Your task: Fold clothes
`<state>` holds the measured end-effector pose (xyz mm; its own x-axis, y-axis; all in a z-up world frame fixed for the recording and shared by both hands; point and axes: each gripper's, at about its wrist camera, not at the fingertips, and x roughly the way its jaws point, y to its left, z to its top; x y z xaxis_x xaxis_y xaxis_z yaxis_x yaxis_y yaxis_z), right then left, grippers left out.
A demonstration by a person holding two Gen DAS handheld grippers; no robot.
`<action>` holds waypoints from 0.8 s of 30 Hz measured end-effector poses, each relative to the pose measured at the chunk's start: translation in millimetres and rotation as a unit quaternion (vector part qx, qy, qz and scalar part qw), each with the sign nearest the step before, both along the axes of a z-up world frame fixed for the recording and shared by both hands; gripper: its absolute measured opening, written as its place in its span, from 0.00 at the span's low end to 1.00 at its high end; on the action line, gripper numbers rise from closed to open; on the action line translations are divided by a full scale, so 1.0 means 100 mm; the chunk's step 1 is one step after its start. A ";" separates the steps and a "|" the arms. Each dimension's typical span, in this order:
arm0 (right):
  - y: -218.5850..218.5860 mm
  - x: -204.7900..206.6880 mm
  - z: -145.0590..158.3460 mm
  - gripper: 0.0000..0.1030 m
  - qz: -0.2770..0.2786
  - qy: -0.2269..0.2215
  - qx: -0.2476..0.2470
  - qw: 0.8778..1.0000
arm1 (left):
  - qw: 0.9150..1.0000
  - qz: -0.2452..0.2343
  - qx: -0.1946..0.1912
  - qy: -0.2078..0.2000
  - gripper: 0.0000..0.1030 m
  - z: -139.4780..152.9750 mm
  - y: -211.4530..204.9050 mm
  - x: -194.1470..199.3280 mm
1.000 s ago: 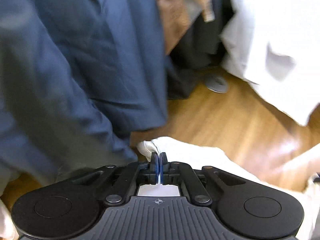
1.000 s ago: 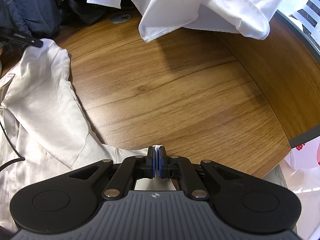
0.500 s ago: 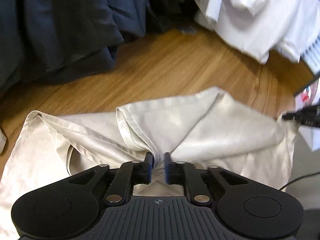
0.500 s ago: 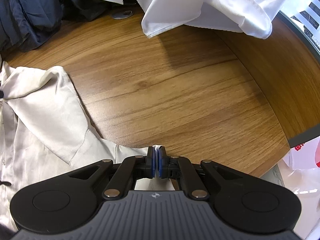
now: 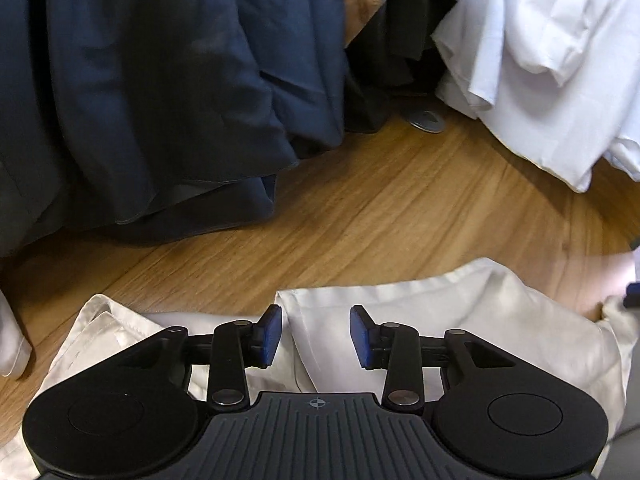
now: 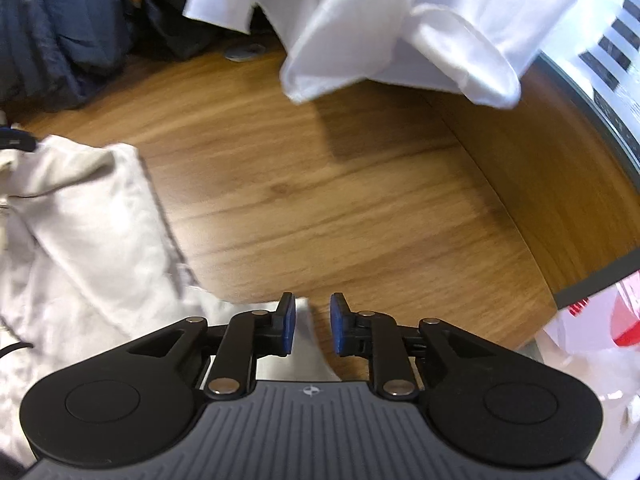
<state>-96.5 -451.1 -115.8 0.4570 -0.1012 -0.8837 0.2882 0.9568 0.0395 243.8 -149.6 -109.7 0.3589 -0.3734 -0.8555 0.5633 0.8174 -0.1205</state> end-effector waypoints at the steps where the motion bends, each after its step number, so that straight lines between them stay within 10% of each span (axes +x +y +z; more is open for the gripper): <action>1: 0.03 0.00 0.02 0.24 0.014 -0.007 0.004 1.000 | 1.000 0.000 -0.001 0.004 0.39 -0.01 -0.01 0.02; 15: 0.35 0.25 -0.22 0.34 0.137 0.009 0.005 0.991 | 0.999 -0.018 0.015 0.028 0.31 -0.16 -0.09 0.10; 17: 0.33 0.26 -0.25 0.35 0.138 0.013 0.004 0.990 | 0.999 -0.031 0.024 0.017 0.04 -0.16 -0.13 0.10; 24: 0.31 0.25 -0.25 0.35 0.128 0.012 0.000 0.992 | 0.994 -0.057 0.031 -0.085 0.04 0.16 -0.36 0.22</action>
<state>-72.0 -419.6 -141.2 0.4467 0.0151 -0.8945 0.0367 0.9987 0.0351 265.8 -185.7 -93.4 0.4583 -0.3685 -0.8088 0.6601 0.7505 0.0321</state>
